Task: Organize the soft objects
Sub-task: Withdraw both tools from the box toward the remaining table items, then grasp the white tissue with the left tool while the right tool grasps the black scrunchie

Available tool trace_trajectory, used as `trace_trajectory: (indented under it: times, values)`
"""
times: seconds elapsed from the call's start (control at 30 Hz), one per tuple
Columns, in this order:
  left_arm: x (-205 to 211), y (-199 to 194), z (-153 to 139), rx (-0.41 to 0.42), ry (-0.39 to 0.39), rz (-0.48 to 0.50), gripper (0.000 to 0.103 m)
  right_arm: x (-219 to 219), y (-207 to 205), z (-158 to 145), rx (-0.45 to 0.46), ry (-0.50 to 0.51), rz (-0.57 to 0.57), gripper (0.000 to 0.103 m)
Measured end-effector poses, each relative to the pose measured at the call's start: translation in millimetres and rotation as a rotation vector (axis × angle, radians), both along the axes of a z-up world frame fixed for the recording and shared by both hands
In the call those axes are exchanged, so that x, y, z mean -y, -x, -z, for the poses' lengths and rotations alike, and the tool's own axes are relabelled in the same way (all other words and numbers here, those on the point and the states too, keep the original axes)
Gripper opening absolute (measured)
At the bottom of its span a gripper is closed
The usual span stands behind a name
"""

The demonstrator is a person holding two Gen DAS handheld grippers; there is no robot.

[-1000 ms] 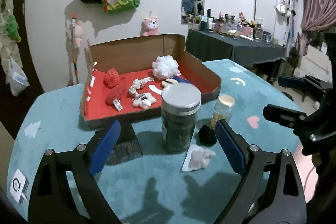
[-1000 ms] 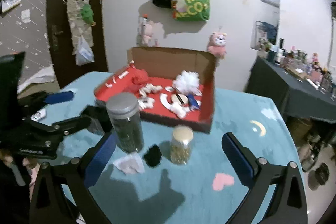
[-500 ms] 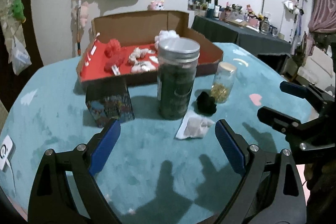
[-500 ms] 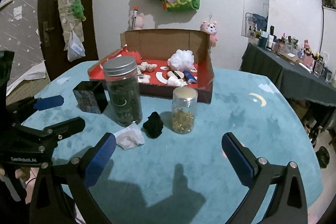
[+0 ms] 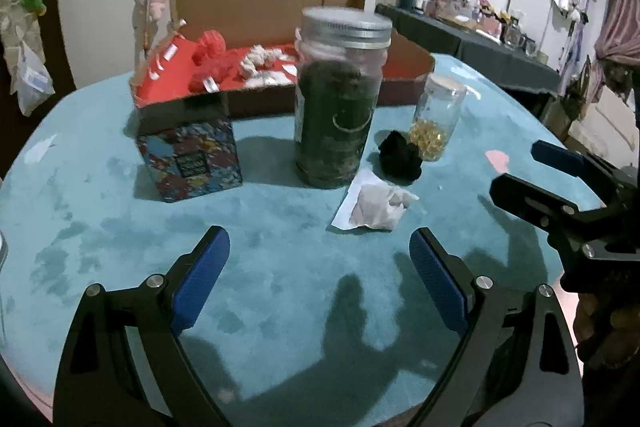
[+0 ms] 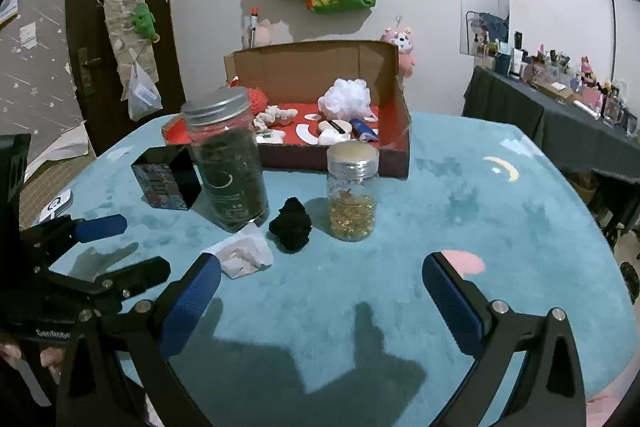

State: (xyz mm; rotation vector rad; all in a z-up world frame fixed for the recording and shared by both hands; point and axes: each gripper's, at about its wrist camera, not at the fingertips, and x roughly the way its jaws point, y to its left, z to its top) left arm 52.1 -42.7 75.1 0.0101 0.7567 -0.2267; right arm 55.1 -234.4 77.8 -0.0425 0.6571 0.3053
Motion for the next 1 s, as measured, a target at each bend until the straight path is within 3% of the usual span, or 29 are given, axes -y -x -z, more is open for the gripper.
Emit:
trace_trajectory:
  times: [0.07, 0.27, 0.4, 0.53, 0.7, 0.73, 0.77, 0.9, 0.97, 1.0]
  values:
    - [1.2, -7.1, 7.0, -0.022, 0.0, 0.015, 0.092, -0.4, -8.7, 6.2, -0.022, -0.015, -0.017, 0.102]
    - [5.1, -28.0, 13.9, -0.062, 0.029, 0.069, 0.092, -3.0, -37.4, 18.2, -0.106, -0.091, -0.086, 0.086]
    - [12.8, -39.0, 16.2, -0.078, 0.018, 0.126, 0.092, -8.0, -54.8, 23.5, -0.162, -0.136, -0.136, 0.068]
    - [20.6, -44.5, 17.9, -0.084, -0.002, 0.175, 0.083, -16.1, -63.9, 28.5, -0.197, -0.137, -0.172, 0.057]
    - [28.0, -53.6, 22.7, -0.097, -0.019, 0.215, 0.08, -24.5, -71.5, 34.0, -0.206, -0.093, -0.171, 0.052]
    - [30.0, -55.6, 24.5, -0.098, -0.027, 0.22, 0.076, -25.9, -73.2, 35.6, -0.211, -0.083, -0.169, 0.051]
    - [31.0, -57.6, 25.9, -0.099, -0.034, 0.222, 0.063, -26.8, -74.4, 36.8, -0.215, -0.079, -0.168, 0.049]
    - [34.5, -62.8, 33.8, -0.121, -0.031, 0.244, 0.05, -30.6, -80.0, 43.9, -0.243, -0.054, -0.161, 0.034]
    - [34.6, -61.3, 32.9, -0.108, -0.028, 0.256, 0.031, -31.8, -79.8, 45.1, -0.239, -0.042, -0.159, 0.023]
    - [33.8, -60.7, 32.6, -0.107, -0.021, 0.266, 0.029, -31.6, -79.5, 44.8, -0.236, -0.043, -0.161, 0.021]
